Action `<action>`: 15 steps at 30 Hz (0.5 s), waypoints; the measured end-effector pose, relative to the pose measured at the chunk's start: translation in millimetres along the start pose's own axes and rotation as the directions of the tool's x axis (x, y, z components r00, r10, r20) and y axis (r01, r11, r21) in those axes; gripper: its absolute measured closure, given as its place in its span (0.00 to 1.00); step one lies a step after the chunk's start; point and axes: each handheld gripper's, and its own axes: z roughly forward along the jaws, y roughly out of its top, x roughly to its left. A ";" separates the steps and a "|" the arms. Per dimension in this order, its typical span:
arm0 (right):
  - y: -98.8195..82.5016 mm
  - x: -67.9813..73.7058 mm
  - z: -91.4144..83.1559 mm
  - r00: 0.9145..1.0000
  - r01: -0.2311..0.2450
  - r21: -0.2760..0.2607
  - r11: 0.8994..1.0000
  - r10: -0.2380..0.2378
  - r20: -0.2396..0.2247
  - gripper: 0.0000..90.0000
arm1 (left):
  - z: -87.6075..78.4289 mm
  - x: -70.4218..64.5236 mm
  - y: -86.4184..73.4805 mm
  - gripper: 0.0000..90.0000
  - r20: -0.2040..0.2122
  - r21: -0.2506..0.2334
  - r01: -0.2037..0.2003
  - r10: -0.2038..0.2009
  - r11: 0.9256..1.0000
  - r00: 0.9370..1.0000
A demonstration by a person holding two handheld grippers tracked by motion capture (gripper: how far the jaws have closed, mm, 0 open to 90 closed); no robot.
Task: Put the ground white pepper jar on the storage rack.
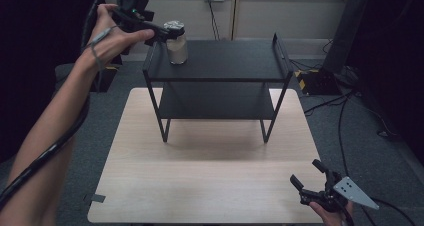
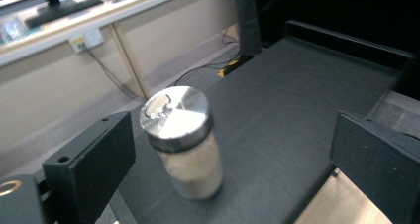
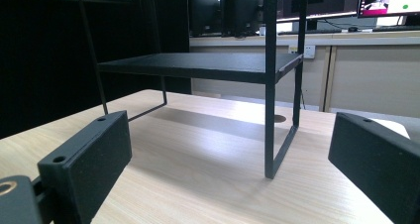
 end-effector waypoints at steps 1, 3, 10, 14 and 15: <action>0.1 0.4 0.2 1.000 0.001 0.001 1.000 -0.001 -0.001 0.03 | -13.2 2.8 -6.0 0.04 0.034 -0.001 0.006 -0.006 1.000 0.999; 0.1 0.8 0.3 1.000 -0.001 0.003 1.000 0.001 -0.001 0.03 | -20.8 1.6 -12.2 0.04 0.034 -0.008 0.008 -0.008 1.000 0.999; 0.9 2.7 1.7 1.000 0.003 0.006 1.000 -0.003 -0.007 0.03 | -50.9 -8.1 -48.5 0.04 0.048 0.032 -0.030 0.028 0.999 0.998; 1.1 3.4 2.6 1.000 0.003 0.009 1.000 -0.003 -0.008 0.03 | -62.9 -13.6 -73.2 0.04 0.071 0.043 -0.046 0.042 0.998 0.997; 1.2 3.5 2.8 1.000 0.005 0.010 1.000 -0.005 -0.007 0.03 | -64.4 -13.0 -78.0 0.04 0.083 0.042 -0.045 0.041 0.998 0.996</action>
